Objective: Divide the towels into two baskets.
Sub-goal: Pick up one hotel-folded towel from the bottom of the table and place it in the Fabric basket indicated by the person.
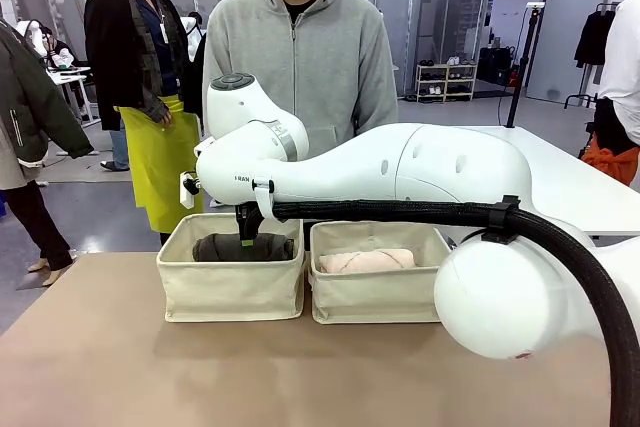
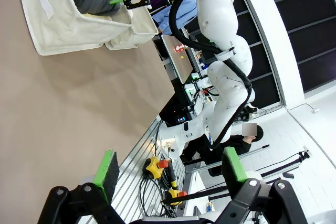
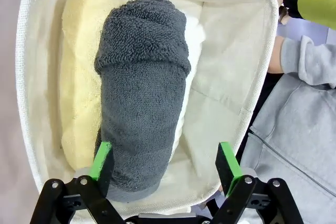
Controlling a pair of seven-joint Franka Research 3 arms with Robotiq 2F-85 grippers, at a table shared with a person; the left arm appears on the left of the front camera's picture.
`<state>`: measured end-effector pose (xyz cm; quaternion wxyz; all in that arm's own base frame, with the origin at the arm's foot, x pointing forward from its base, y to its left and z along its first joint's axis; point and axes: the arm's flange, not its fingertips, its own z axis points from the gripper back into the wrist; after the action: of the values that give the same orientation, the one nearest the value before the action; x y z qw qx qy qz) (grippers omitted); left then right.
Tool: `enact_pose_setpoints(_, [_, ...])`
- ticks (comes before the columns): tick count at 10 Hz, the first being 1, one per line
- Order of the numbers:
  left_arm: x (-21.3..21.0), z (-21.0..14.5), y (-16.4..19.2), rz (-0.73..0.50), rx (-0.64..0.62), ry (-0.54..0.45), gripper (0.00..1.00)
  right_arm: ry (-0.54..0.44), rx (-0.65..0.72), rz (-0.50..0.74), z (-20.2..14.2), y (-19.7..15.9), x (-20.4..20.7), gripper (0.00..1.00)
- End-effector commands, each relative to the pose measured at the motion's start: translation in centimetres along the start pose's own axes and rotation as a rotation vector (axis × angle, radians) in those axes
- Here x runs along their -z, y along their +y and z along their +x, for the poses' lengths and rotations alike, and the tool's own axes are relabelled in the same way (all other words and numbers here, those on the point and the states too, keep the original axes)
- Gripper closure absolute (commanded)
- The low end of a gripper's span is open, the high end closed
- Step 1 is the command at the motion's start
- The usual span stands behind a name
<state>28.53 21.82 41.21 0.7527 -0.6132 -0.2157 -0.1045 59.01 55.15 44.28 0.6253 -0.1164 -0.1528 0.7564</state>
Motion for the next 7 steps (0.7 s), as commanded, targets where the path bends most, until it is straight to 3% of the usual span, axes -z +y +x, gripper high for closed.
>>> enact_pose_setpoints(1, [-0.2, -0.2, -0.3, -0.009, 0.014, -0.007, 0.00, -0.009, 0.000, 0.000, 0.2, 0.1, -0.1, 0.03])
enact_pose_setpoints(6, [-0.2, -0.2, -0.3, -0.009, 0.014, -0.007, 0.00, 0.000, 0.000, 0.000, 0.0, 0.0, 0.0, 0.03])
enact_pose_setpoints(7, [-0.2, -0.2, -0.3, -0.009, 0.014, -0.007, 0.00, -0.027, 0.116, 0.065, -0.9, 0.2, -1.2, 0.03])
